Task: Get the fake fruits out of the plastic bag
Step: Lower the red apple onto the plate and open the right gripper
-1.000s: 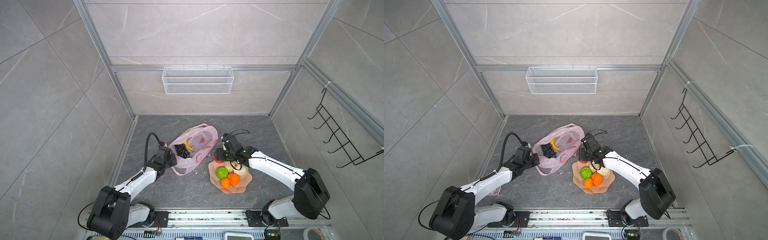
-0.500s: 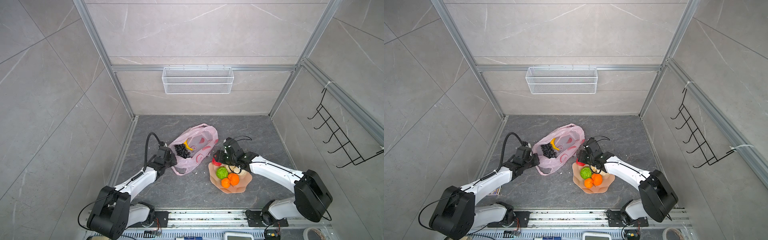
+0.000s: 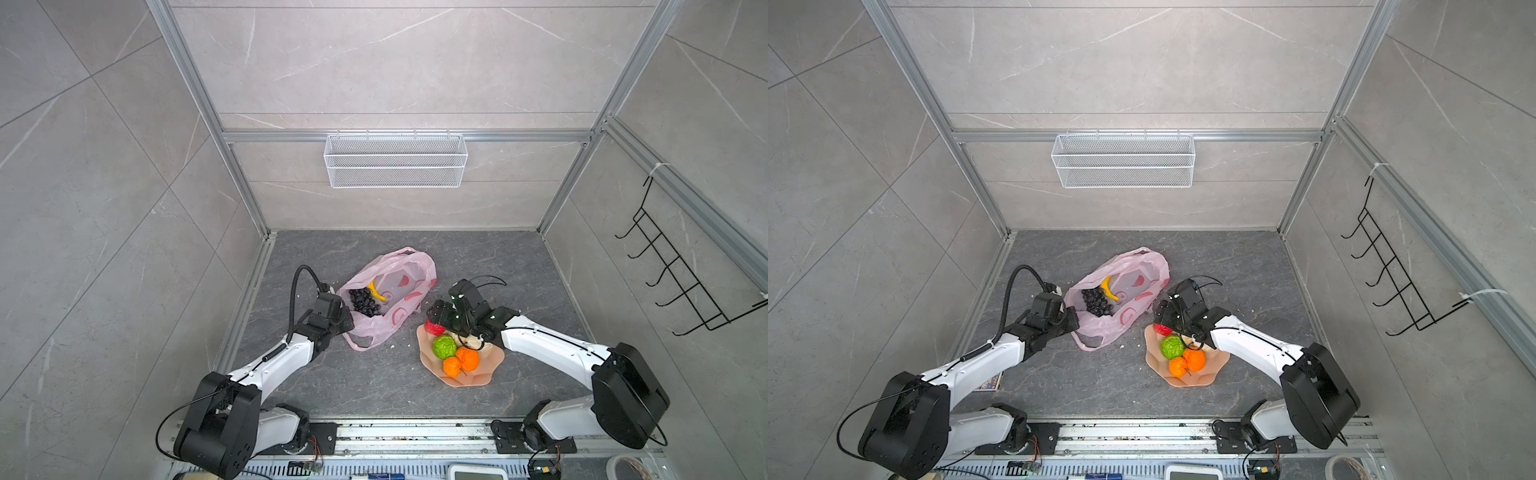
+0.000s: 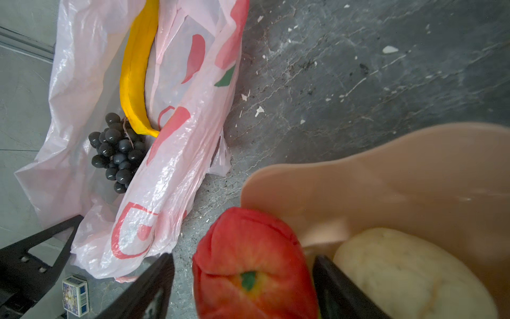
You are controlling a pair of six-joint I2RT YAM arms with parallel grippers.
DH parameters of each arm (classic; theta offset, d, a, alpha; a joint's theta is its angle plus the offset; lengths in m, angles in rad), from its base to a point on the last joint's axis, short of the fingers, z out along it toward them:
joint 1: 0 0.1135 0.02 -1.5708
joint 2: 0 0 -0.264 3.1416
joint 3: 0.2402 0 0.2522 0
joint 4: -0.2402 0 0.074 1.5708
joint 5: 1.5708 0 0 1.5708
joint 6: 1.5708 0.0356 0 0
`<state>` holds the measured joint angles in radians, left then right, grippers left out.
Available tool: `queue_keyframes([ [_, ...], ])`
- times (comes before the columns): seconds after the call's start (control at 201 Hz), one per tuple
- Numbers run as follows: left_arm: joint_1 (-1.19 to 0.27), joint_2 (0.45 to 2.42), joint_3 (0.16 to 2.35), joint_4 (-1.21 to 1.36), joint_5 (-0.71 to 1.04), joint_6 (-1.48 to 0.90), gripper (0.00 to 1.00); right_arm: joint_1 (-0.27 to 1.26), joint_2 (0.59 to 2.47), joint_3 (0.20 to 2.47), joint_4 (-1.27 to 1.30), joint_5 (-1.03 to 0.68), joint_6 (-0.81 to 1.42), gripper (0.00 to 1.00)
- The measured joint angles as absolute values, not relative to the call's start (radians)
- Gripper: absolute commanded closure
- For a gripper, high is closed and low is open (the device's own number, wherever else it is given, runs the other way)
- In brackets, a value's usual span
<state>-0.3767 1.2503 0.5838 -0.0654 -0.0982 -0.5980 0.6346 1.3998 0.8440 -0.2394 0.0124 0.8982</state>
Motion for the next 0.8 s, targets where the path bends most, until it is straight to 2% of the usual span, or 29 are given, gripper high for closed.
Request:
queue_keyframes([
  [0.259,-0.377,1.25,0.584,-0.065,-0.098,-0.598,0.97,0.635,1.378,0.859,-0.321,0.076,0.878,0.22],
  [0.652,-0.377,1.25,0.584,-0.065,-0.098,-0.598,0.97,0.635,1.38,0.882,-0.407,0.144,0.842,0.4],
  [0.797,-0.377,1.254,0.584,-0.065,-0.097,-0.598,0.97,0.642,1.38,0.882,-0.415,0.146,0.841,0.4],
])
